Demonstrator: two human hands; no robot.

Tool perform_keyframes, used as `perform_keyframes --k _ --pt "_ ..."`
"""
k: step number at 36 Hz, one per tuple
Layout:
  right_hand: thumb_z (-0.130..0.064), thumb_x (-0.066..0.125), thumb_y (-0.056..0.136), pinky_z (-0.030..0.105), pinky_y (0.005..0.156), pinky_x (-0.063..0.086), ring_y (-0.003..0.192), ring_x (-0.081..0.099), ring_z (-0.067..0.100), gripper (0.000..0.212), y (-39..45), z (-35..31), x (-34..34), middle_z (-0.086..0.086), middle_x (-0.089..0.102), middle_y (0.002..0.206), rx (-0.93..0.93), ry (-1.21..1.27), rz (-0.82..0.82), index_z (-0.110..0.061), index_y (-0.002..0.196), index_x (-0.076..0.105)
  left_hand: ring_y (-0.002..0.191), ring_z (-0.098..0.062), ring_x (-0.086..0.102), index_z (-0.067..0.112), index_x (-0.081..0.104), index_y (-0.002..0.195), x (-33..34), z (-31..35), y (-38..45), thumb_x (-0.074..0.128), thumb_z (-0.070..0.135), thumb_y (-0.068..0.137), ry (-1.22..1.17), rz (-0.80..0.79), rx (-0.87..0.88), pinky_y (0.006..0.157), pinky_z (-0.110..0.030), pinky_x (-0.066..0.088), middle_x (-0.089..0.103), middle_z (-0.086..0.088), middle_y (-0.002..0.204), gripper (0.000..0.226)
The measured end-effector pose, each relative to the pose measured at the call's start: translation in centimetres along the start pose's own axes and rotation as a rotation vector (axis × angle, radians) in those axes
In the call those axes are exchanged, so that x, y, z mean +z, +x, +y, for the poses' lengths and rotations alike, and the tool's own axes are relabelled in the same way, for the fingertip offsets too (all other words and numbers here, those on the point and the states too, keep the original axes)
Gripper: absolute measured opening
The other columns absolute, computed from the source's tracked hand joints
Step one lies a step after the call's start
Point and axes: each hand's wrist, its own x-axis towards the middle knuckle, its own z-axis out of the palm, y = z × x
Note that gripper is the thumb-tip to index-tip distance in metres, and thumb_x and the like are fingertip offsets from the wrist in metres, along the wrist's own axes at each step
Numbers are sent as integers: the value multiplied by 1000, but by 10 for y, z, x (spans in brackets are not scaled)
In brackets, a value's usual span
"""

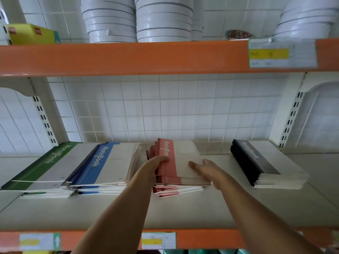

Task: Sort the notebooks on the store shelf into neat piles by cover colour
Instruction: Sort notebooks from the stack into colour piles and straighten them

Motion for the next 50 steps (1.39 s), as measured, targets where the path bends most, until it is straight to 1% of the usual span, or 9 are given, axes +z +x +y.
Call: perform_keyframes --k 9,15,20,26,31,35,43,47,50 --pt "-53 89 50 44 97 48 106 65 26 86 0 4 -34 7 70 112 119 284 -266 -15 121 60 88 -34 69 3 55 121 11 -13 -8 75 7 76 -87 -59 203 72 -44 57 69 -17 102 50" --pt "-22 76 63 38 81 52 98 66 29 59 -4 -13 -56 14 70 108 15 512 -203 -9 119 62 95 -26 65 13 46 126 20 -6 -18 66 -11 77 -2 -201 436 65 -33 54 64 -11 111 58" --pt "-10 86 47 46 107 38 110 62 28 82 -5 -21 -70 5 71 110 -171 421 -125 -12 125 58 96 -23 60 15 41 124 30 -1 -13 52 -29 71 -2 -182 524 70 -35 52 60 -9 108 70" --pt "-7 77 68 43 112 33 113 60 22 60 -15 -17 -72 0 71 109 -245 397 -132 -10 125 58 104 -27 57 20 37 128 38 -4 -7 51 -28 73 -9 -227 565 70 -37 51 58 -9 112 75" --pt "-62 81 55 45 117 23 135 41 24 102 -20 -8 -77 3 48 143 -232 519 -174 -15 139 45 89 -15 67 19 40 133 43 -10 -6 73 10 65 -14 -304 601 66 -26 56 64 -5 107 76" --pt "-79 65 56 39 113 30 130 48 21 101 -22 -8 -77 3 53 139 -181 644 -225 -20 136 50 91 -17 69 19 43 134 47 -5 -5 77 26 66 -62 -328 577 69 -29 56 65 -8 111 77" --pt "-66 82 53 52 112 30 132 45 24 108 -10 -17 -72 1 49 143 -266 526 -137 -29 144 38 86 -20 62 16 42 131 50 -8 1 65 -10 60 -13 -285 556 65 -37 54 61 -5 97 79" --pt "-77 48 79 47 117 14 142 28 16 87 -17 -63 -56 -8 31 153 -362 625 358 -31 150 27 86 -21 62 15 42 130 50 -7 -1 66 -7 55 -12 -296 544 68 -38 55 61 -5 97 82" --pt "-68 17 87 49 115 -4 145 19 14 76 -36 -94 -44 -7 29 155 -613 -117 891 -25 149 30 86 -19 63 16 41 130 52 -5 -2 67 2 54 -22 -296 568 65 -33 54 62 -6 100 82"
